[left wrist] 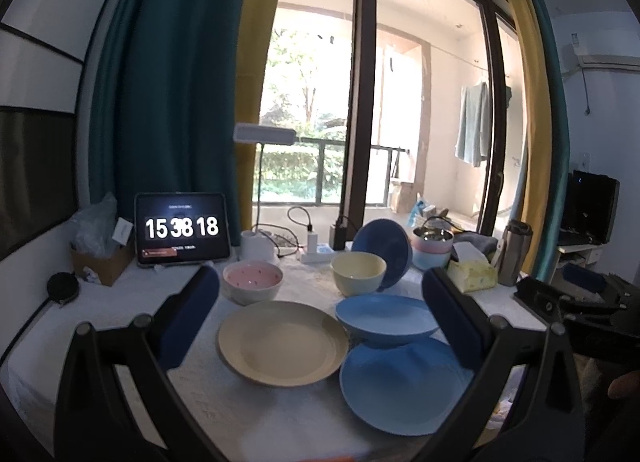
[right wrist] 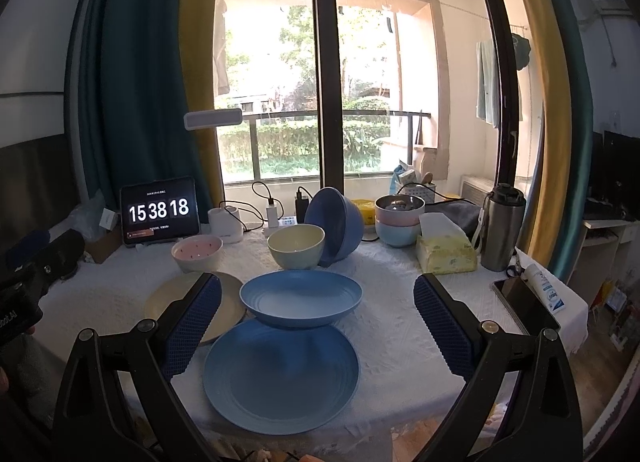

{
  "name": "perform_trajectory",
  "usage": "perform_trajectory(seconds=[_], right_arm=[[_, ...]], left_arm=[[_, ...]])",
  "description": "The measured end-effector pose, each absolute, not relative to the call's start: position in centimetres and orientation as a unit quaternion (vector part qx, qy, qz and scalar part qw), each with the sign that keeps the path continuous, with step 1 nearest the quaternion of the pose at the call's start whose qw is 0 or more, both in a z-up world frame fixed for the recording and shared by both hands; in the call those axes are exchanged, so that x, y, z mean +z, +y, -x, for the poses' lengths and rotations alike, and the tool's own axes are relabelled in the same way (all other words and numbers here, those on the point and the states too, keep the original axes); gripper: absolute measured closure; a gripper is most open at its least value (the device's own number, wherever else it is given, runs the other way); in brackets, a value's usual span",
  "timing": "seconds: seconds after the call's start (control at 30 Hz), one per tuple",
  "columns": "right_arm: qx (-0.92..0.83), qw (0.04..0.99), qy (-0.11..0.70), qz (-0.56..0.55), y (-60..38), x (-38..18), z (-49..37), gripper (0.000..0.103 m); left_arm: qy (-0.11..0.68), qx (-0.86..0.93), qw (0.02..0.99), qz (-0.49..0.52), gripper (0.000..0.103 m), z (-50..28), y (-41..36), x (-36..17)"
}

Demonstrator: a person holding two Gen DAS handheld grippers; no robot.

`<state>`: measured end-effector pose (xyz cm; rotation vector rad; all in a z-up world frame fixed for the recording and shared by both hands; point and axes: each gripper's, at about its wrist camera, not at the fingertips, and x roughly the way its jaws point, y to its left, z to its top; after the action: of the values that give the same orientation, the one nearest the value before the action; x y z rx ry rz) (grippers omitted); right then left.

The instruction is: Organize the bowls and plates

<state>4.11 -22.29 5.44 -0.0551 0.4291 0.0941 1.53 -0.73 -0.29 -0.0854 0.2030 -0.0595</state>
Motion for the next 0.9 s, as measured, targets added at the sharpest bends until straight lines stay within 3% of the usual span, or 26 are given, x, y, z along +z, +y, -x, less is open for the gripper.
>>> perform_trajectory(seconds=[0.9], right_arm=[[0.013, 0.944, 0.329, -0.014, -28.4, -2.3, -16.8, 0.006]], left_arm=[[0.257, -0.032, 0.966, 0.022, 0.001, -16.3, -5.1, -7.0]])
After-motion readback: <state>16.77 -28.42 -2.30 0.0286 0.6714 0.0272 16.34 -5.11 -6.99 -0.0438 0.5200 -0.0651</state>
